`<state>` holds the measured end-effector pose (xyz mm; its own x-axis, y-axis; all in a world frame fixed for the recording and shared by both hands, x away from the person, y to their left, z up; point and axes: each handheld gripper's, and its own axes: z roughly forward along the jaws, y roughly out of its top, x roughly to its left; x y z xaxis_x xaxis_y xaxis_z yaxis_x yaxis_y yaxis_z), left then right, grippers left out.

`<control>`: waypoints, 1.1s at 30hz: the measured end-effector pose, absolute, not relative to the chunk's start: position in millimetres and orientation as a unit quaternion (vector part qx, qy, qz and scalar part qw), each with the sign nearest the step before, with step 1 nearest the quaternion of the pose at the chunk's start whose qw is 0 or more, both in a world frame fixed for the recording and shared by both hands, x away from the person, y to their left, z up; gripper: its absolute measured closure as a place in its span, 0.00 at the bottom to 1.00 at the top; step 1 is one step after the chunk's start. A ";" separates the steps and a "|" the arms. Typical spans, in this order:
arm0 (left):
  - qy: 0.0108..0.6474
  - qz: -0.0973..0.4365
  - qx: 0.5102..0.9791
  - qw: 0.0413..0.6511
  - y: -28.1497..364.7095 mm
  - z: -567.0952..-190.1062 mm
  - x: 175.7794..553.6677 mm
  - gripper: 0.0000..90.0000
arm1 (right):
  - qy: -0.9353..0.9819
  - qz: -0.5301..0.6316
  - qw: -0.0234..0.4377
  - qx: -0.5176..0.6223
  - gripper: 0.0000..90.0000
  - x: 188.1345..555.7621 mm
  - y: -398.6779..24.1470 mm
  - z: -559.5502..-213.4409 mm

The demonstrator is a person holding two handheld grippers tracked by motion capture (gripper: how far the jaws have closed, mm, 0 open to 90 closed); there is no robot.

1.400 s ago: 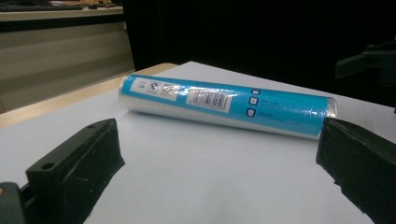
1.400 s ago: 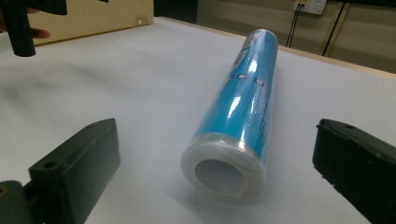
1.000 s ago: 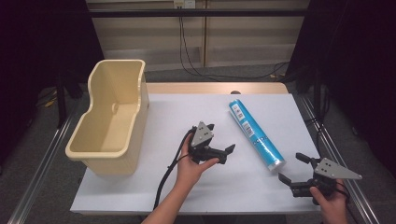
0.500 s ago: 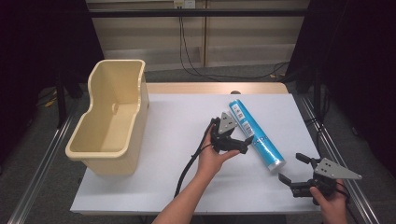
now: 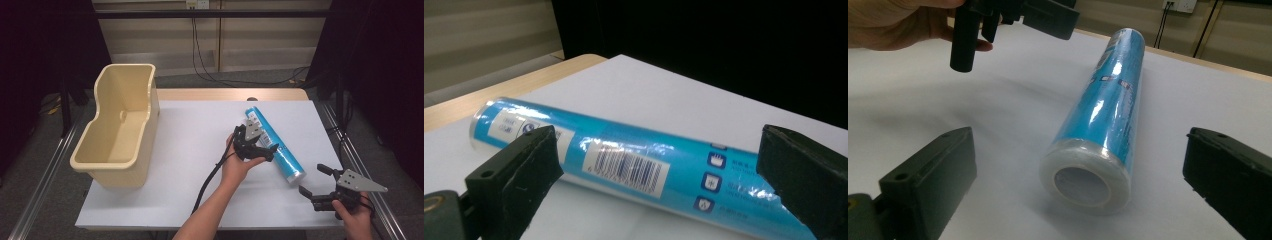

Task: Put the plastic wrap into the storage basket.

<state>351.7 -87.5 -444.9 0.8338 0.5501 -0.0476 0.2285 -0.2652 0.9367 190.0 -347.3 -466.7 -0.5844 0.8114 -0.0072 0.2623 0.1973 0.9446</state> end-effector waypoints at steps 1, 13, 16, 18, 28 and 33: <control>0.249 0.145 0.782 0.553 -90.7 -444.2 351.9 0.04 | 0.726 0.514 0.267 0.370 0.00 189.9 -347.4 -466.6; 0.239 0.154 0.789 0.545 -117.9 -446.5 356.5 0.29 | 0.725 0.516 0.266 0.371 0.00 189.2 -349.2 -467.6; 0.238 0.150 0.791 0.543 -119.5 -448.9 357.5 0.44 | 0.726 0.515 0.266 0.371 0.00 189.5 -349.7 -468.0; 0.239 0.144 0.791 0.545 -120.7 -450.4 358.0 0.59 | 0.726 0.514 0.265 0.371 0.00 189.5 -350.0 -468.1; 0.249 0.117 0.797 0.538 -133.4 -456.7 363.0 0.93 | 0.723 0.513 0.268 0.378 0.00 188.3 -354.6 -468.9; 0.244 0.103 0.800 0.538 -139.9 -459.4 367.6 0.94 | 0.721 0.514 0.270 0.378 0.00 188.3 -355.5 -468.7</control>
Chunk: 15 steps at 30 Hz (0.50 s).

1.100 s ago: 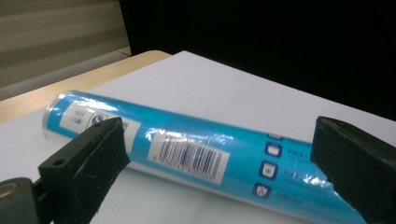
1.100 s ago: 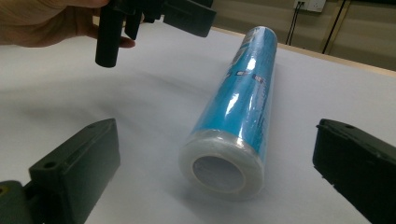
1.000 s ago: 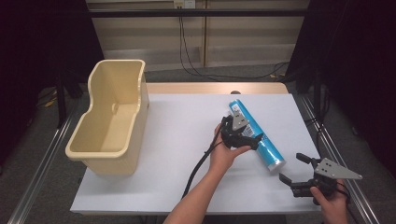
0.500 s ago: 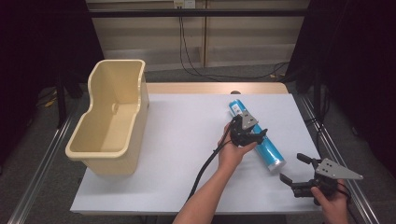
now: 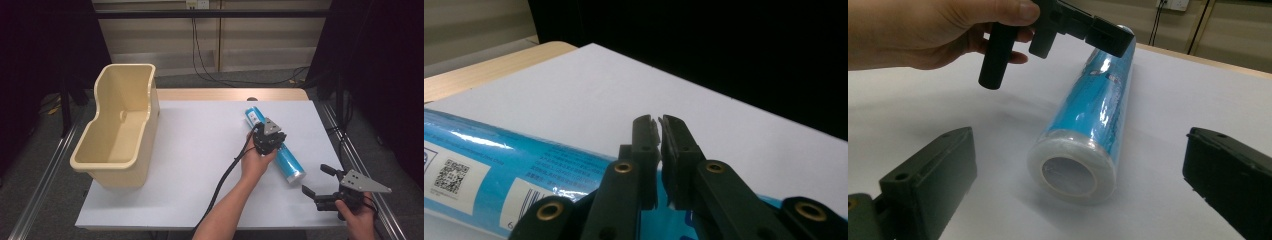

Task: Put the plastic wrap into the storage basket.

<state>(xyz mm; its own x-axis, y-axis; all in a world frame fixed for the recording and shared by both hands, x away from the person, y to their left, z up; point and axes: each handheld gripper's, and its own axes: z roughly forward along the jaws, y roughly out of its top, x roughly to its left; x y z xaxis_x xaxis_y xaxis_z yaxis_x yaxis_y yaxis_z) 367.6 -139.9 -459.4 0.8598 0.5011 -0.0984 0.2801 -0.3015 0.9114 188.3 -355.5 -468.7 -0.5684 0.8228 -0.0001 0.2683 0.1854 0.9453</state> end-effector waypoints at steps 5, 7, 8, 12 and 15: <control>0.241 0.086 0.808 0.531 -147.7 -467.8 368.0 0.93 | 0.722 0.514 0.270 0.377 0.00 187.8 -355.1 -468.6; 0.232 0.091 0.809 0.532 -150.4 -468.8 365.3 0.91 | 0.722 0.514 0.270 0.375 0.00 187.9 -355.1 -468.5; 0.232 0.091 0.809 0.532 -150.4 -468.8 365.3 0.91 | 0.722 0.514 0.270 0.375 0.00 187.9 -355.1 -468.5; 0.229 0.096 0.816 0.522 -144.3 -465.4 363.7 0.93 | 0.724 0.513 0.269 0.376 0.00 187.8 -354.5 -468.8; 0.231 0.097 0.820 0.515 -126.3 -460.1 359.6 0.97 | 0.725 0.512 0.269 0.374 0.00 187.2 -353.2 -468.3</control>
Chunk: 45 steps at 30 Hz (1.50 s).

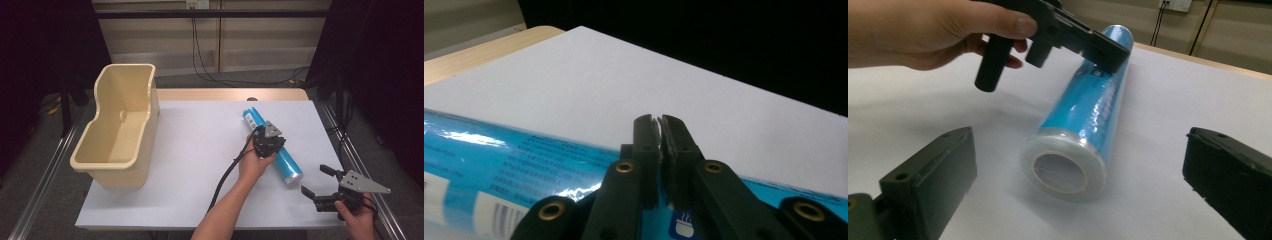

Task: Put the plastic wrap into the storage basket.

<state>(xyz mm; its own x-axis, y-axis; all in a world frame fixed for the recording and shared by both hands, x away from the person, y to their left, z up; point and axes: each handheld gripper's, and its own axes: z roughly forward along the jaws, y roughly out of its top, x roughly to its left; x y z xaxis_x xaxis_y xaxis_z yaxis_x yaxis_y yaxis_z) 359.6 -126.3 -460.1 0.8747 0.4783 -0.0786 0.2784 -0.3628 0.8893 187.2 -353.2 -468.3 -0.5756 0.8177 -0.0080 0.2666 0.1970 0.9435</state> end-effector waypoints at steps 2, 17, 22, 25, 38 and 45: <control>0.233 0.099 0.819 0.515 -120.2 -458.7 357.9 0.98 | 0.725 0.512 0.269 0.373 0.00 187.1 -353.0 -468.2; 0.285 0.106 0.796 0.524 -58.5 -442.2 347.0 0.91 | 0.729 0.511 0.272 0.365 0.00 188.9 -345.8 -465.7; 0.287 0.105 0.802 0.514 -66.4 -450.9 349.3 0.93 | 0.729 0.510 0.269 0.368 0.00 188.8 -348.3 -467.3; 0.292 0.101 0.804 0.508 -67.2 -455.0 352.4 0.93 | 0.730 0.509 0.270 0.368 0.00 188.9 -349.2 -467.6; 0.314 0.110 0.813 0.478 -19.3 -447.9 338.6 0.97 | 0.738 0.504 0.265 0.362 0.00 189.4 -345.3 -468.5; 0.375 0.102 0.798 0.461 17.9 -439.9 330.9 0.89 | 0.741 0.503 0.264 0.359 0.00 190.0 -341.5 -467.6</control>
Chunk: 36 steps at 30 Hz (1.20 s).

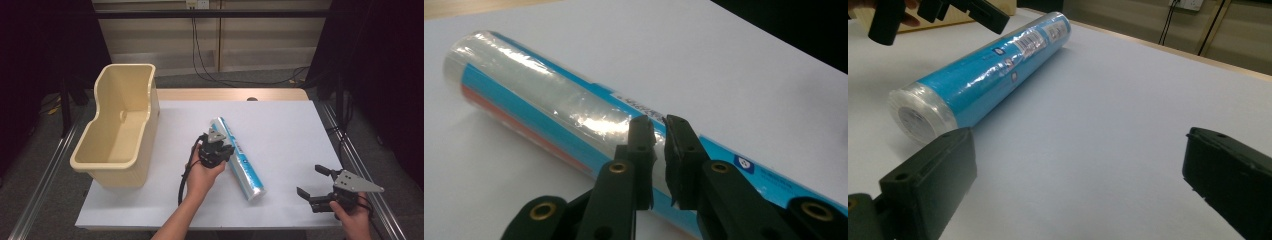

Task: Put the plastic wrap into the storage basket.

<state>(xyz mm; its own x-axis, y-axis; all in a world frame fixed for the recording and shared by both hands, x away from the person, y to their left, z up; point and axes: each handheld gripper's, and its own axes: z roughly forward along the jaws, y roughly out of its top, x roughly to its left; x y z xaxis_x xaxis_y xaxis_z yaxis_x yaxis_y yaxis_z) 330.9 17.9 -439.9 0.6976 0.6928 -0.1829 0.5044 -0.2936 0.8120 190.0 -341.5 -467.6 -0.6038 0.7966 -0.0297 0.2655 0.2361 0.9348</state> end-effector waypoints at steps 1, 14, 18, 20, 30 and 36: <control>0.382 0.105 0.795 0.459 21.1 -438.5 331.3 0.89 | 0.741 0.503 0.264 0.359 0.00 190.0 -341.5 -467.6; 0.528 0.049 0.763 0.370 21.3 -437.6 353.6 0.09 | 0.739 0.505 0.263 0.360 0.00 191.2 -342.2 -468.2; 0.556 0.027 0.761 0.332 15.7 -439.7 357.4 0.06 | 0.739 0.504 0.264 0.360 0.00 190.8 -341.6 -467.7; 0.569 0.014 0.759 0.317 12.8 -439.8 358.8 0.05 | 0.740 0.504 0.263 0.359 0.00 191.1 -341.4 -468.1; 0.577 0.031 0.777 0.249 -3.9 -451.8 361.8 0.03 | 0.739 0.505 0.265 0.358 0.00 190.5 -342.1 -467.5; 0.575 0.017 0.782 0.240 -8.5 -462.0 361.6 0.00 | 0.741 0.504 0.265 0.356 0.00 190.7 -341.7 -467.2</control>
